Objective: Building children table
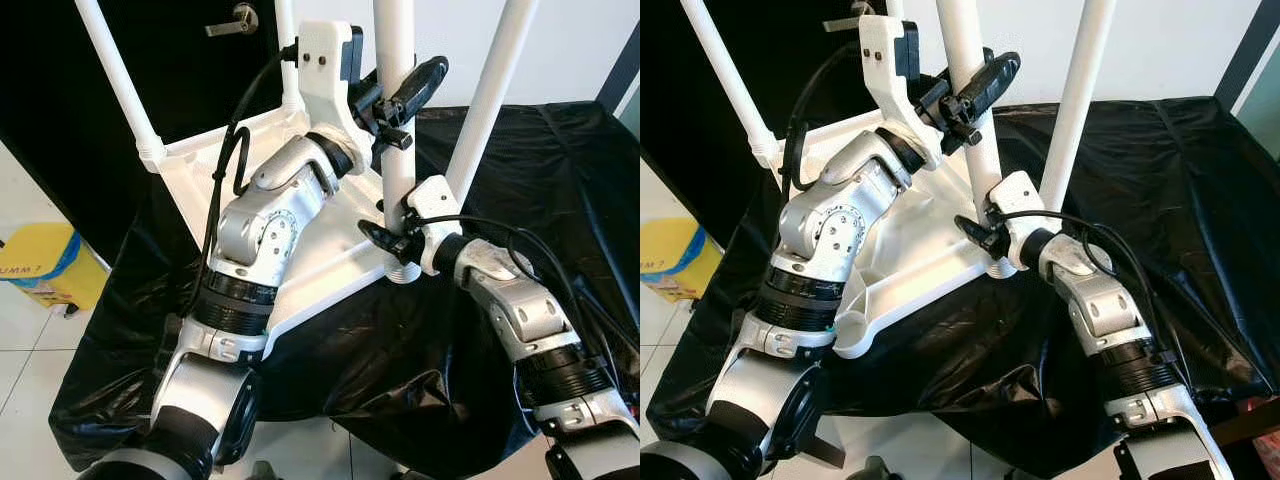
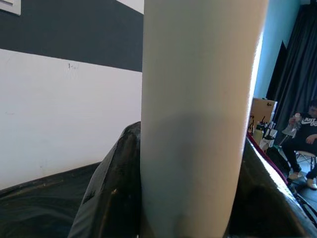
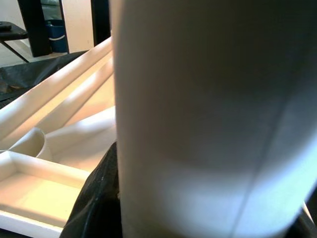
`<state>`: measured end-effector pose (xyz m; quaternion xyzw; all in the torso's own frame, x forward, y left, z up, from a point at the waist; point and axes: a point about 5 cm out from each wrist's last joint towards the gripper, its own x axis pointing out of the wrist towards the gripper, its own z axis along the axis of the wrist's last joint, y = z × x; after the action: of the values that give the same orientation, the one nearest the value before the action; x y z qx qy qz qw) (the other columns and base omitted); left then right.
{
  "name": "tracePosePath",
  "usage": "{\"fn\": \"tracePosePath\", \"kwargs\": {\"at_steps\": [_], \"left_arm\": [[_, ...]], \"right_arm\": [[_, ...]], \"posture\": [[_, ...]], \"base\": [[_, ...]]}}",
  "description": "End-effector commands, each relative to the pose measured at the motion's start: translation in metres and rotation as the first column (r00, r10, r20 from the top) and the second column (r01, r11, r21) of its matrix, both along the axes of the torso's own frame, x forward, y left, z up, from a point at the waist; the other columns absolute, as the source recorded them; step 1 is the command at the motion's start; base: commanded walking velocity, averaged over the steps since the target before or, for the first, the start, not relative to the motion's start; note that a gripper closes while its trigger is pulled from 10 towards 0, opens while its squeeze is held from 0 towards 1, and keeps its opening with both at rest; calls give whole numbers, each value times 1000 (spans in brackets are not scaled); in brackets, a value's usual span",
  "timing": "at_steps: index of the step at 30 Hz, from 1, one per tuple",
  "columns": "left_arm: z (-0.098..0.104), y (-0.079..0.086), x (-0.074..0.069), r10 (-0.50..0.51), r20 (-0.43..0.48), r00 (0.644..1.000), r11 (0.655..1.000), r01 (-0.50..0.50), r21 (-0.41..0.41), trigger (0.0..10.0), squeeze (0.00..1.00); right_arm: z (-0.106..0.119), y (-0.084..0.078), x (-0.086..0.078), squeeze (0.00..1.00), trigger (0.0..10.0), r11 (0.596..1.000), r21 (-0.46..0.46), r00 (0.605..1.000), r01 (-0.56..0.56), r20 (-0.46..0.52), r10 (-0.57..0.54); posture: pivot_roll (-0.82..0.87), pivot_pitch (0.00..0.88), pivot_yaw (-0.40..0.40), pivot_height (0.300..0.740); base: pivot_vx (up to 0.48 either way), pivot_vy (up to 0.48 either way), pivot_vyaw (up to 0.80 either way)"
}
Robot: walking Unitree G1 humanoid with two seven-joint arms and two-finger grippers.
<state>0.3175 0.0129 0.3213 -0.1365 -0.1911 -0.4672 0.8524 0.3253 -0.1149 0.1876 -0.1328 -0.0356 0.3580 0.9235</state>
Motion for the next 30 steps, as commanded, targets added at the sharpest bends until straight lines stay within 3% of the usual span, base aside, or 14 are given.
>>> {"fn": "tracePosePath", "kwargs": {"at_steps": [1,4,5,6,7,11,13,14,24,25,27,30], "left_arm": [[9,-18,-18,-131,54,990,991,131,0,10000,0],[9,-18,-19,-150,49,988,989,150,-6,10000,8],[8,-18,-19,-160,46,986,987,161,-8,10000,1000],[8,-18,-19,-160,46,986,987,161,-8,10000,1000],[7,-18,-20,-168,47,985,986,168,-5,10000,1000],[5,-18,-20,-166,50,985,986,166,9,10000,1000],[0,-18,-19,-138,64,988,989,135,55,10000,1000],[-2,-18,-18,-119,72,990,991,113,78,10000,0],[-5,-12,-12,-48,114,992,991,33,128,10000,0],[-4,-5,-5,24,127,992,993,-38,112,10000,0],[-4,-5,-5,24,127,992,993,-38,112,10000,0],[0,12,7,143,110,984,988,-149,46,10000,0]], "right_arm": [[-9,9,-1,0,0,999,-37,999,-31,-27,30],[-8,8,0,0,0,1000,-19,1000,-5,-25,4],[-7,7,2,0,4510,1000,-12,1000,11,-21,-12],[-7,7,2,0,4510,1000,-12,1000,11,-21,-12],[-6,7,3,0,10000,1000,-6,1000,20,-18,-20],[-5,6,4,0,10000,999,7,999,34,-16,-34],[-4,5,7,0,10000,997,40,997,72,-27,-71],[-3,5,9,0,10000,994,55,996,92,-30,-90],[-2,3,13,0,10000,983,98,988,156,-31,-153],[-2,4,15,0,10000,977,113,983,182,-29,-179],[-2,4,15,0,10000,977,113,983,182,-29,-179],[-3,5,16,0,10000,968,131,977,213,-26,-211]], "posture": [[-105,13,30,740],[-104,13,30,740],[-104,13,30,740],[-104,13,30,740],[-104,13,31,740],[-105,12,34,740],[-104,13,33,740],[-105,13,34,740],[-105,11,34,740],[-104,12,33,740],[-104,12,33,740],[-103,13,32,740]], "base": [[0,0,0],[0,0,0],[0,0,0],[0,0,0],[0,0,0],[0,0,0],[0,0,0],[0,0,0],[0,0,0],[0,0,0],[0,0,0],[0,0,0]]}}
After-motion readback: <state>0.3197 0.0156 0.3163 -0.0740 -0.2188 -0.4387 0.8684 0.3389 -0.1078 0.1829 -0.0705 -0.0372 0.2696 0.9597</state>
